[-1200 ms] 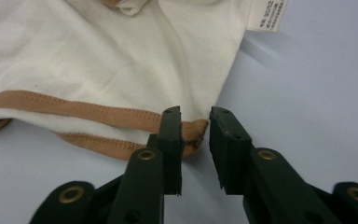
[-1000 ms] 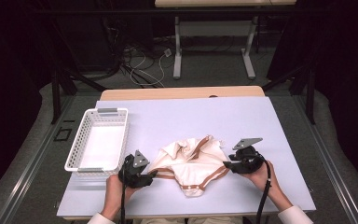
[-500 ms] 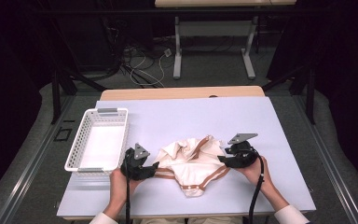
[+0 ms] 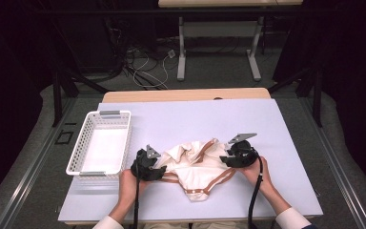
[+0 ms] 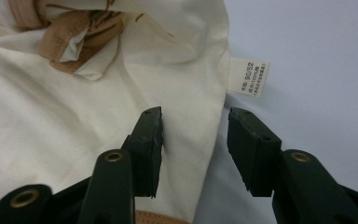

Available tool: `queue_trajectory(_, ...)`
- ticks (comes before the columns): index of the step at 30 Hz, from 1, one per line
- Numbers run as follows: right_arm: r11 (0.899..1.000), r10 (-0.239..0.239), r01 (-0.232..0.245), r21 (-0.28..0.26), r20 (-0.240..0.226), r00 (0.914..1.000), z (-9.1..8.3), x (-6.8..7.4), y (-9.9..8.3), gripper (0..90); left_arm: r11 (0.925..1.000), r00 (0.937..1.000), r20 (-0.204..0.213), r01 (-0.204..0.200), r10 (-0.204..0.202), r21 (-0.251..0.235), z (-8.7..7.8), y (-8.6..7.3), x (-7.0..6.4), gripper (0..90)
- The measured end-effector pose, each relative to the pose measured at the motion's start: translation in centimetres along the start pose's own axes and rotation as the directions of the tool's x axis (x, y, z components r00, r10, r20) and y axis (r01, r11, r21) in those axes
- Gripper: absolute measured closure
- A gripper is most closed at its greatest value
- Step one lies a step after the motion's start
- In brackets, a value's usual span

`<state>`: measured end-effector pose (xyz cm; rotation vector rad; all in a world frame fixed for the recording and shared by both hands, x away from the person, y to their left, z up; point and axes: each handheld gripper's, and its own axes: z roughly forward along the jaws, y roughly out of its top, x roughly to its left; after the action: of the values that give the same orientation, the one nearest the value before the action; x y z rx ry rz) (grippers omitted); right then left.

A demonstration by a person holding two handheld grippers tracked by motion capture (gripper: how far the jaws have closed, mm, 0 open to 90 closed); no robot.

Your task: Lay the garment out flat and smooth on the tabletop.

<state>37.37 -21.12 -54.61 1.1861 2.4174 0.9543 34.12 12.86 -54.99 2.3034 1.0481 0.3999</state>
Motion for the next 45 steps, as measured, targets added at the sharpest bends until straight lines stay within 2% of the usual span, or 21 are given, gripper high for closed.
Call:
queue_trajectory(5,1.0,0.007,-0.007,0.029,-0.006,1.0,0.4,0.2,-0.3,55.6,1.0,0.9998,0.016,0.008,-0.008,0.004,0.0,-0.1,-0.1,48.8)
queue_trajectory(6,1.0,-0.008,0.008,0.024,-0.001,1.0,0.4,0.2,-0.4,57.8,1.0,0.9997,0.023,0.003,-0.003,0.007,-0.1,-0.1,-0.1,49.8)
queue_trajectory(9,1.0,-0.011,0.011,0.024,-0.01,0.9999,0.3,0.3,-0.5,68.1,1.0,0.9971,0.076,-0.003,0.003,-0.002,-0.1,-0.3,-0.3,62.3)
queue_trajectory(12,1.0,-0.004,0.005,0.02,-0.039,0.9992,0.3,0.5,-0.6,77.5,0.9993,0.9942,0.102,-0.037,0.035,0.012,-0.3,-0.3,-0.4,74.4)
queue_trajectory(14,1.0,0.002,-0.001,0.018,-0.056,0.9984,0.3,0.5,-0.6,83.1,0.9997,0.9917,0.126,-0.025,0.025,0.003,-0.3,-0.4,-0.4,80.3)
queue_trajectory(17,1.0,-0.002,0.003,0.013,-0.059,0.9982,0.3,0.7,-0.6,86.6,0.9994,0.9914,0.127,-0.034,0.033,0.006,-0.4,-0.5,-0.5,85.6)
queue_trajectory(22,0.999,-0.018,0.019,0.03,-0.056,0.9982,0.0,1.2,-0.7,87.3,0.9987,0.9917,0.119,-0.05,0.049,0.009,-0.7,-0.7,-0.6,86.9)
queue_trajectory(23,0.999,-0.021,0.023,0.029,-0.068,0.9974,-0.1,1.3,-0.8,87.3,0.9991,0.9911,0.127,-0.041,0.039,0.014,-0.8,-0.8,-0.6,86.9)
queue_trajectory(24,0.999,-0.017,0.02,0.035,-0.074,0.9971,-0.2,1.4,-0.8,87.3,0.9986,0.9909,0.125,-0.051,0.048,0.016,-0.9,-0.8,-0.6,86.9)
queue_trajectory(26,0.998,-0.046,0.048,0.031,-0.071,0.9964,-0.3,1.5,-0.9,87.3,0.9989,0.99,0.134,-0.045,0.043,0.016,-1.1,-1.0,-0.7,86.9)
queue_trajectory(28,0.998,-0.036,0.039,0.04,-0.074,0.9966,-0.6,1.7,-1.1,87.3,0.9978,0.9894,0.132,-0.064,0.061,0.018,-1.3,-1.2,-0.8,86.9)
queue_trajectory(29,0.999,-0.042,0.044,0.029,-0.069,0.9967,-0.6,1.8,-1.2,87.4,0.9981,0.9891,0.135,-0.061,0.058,0.014,-1.4,-1.3,-0.9,86.8)
queue_trajectory(30,0.998,-0.042,0.046,0.049,-0.074,0.9964,-0.8,1.8,-1.2,87.3,0.9979,0.9885,0.138,-0.064,0.061,0.015,-1.5,-1.4,-0.9,86.8)
queue_trajectory(31,0.998,-0.046,0.049,0.03,-0.075,0.9961,-0.8,1.9,-1.4,87.3,0.998,0.9886,0.139,-0.062,0.059,0.013,-1.6,-1.5,-1.0,86.7)
queue_trajectory(32,0.998,-0.037,0.04,0.039,-0.081,0.996,-0.9,2.0,-1.4,87.3,0.9972,0.9876,0.142,-0.072,0.068,0.019,-1.7,-1.5,-1.0,86.8)
queue_trajectory(33,0.997,-0.051,0.055,0.048,-0.083,0.9953,-1.0,1.9,-1.5,87.4,0.9978,0.9878,0.143,-0.065,0.062,0.014,-1.8,-1.6,-1.0,86.7)
queue_trajectory(36,0.997,-0.046,0.051,0.058,-0.089,0.995,-1.3,2.2,-1.7,87.3,0.9978,0.9872,0.148,-0.064,0.061,0.016,-2.1,-1.8,-1.0,86.5)
queue_trajectory(42,0.994,-0.073,0.081,0.071,-0.108,0.9915,-1.7,2.6,-2.1,87.3,0.9968,0.9847,0.158,-0.077,0.073,0.02,-2.4,-2.2,-1.3,86.5)
queue_trajectory(43,0.995,-0.059,0.068,0.072,-0.11,0.9922,-1.8,2.8,-2.2,87.3,0.9961,0.9839,0.16,-0.084,0.079,0.025,-2.5,-2.2,-1.4,86.5)
queue_trajectory(45,0.994,-0.079,0.087,0.068,-0.114,0.9903,-1.9,2.8,-2.4,87.3,0.9956,0.9827,0.165,-0.09,0.084,0.027,-2.6,-2.3,-1.5,86.5)
